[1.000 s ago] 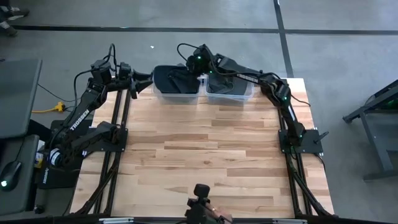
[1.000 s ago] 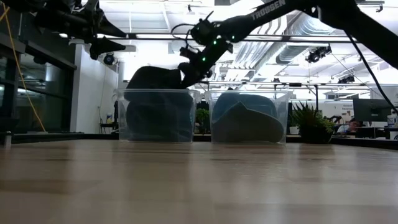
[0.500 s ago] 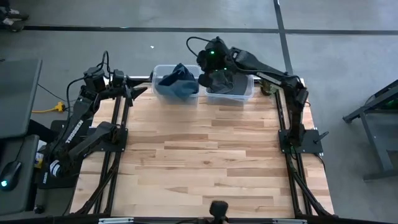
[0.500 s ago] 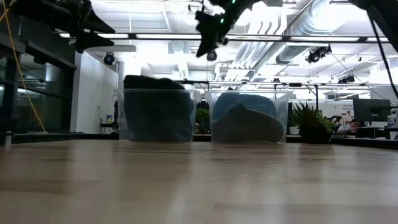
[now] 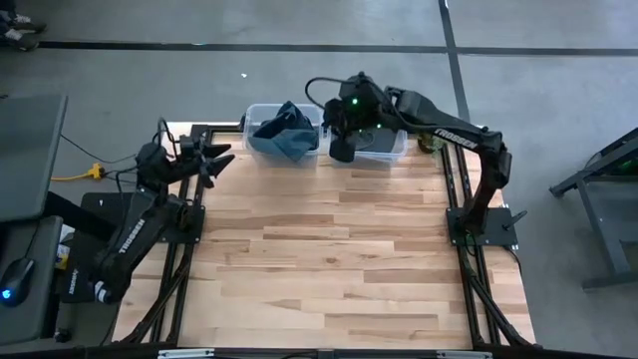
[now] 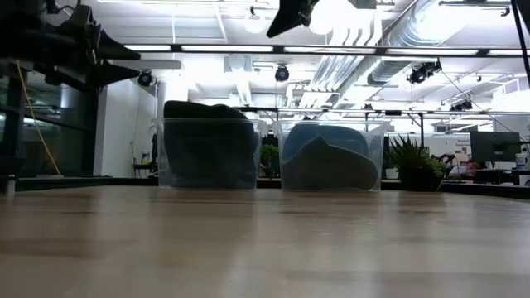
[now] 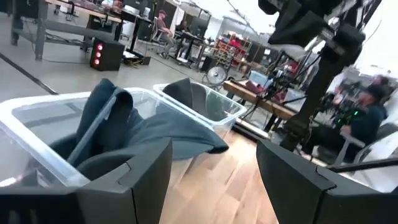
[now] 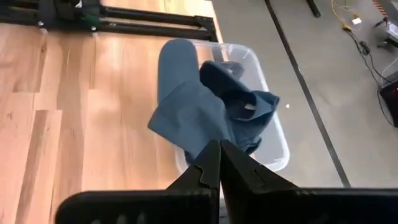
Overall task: Pick and place caps into container
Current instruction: Return to Home Position
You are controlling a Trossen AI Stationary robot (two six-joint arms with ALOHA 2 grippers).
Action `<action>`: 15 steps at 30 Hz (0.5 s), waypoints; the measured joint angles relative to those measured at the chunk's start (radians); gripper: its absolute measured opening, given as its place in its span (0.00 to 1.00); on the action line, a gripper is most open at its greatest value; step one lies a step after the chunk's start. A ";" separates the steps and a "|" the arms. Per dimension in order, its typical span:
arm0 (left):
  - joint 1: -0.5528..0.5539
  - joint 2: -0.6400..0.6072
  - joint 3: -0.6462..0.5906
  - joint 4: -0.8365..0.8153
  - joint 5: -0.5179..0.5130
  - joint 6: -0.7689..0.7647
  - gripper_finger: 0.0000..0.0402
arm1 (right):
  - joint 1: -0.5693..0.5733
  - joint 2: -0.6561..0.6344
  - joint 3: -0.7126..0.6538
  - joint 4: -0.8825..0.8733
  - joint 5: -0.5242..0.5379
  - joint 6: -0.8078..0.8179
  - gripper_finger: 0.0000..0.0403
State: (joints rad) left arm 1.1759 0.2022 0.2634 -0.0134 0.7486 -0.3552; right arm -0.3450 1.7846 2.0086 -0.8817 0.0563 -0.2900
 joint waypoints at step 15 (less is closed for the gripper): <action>-0.323 -0.114 -0.129 0.011 -0.228 -0.014 0.58 | 0.087 -0.413 -0.881 0.801 0.050 0.187 0.00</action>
State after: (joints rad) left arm 0.8527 0.0881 0.1348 -0.0029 0.5210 -0.3688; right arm -0.2579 1.3717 1.1279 -0.0812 0.1064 -0.1033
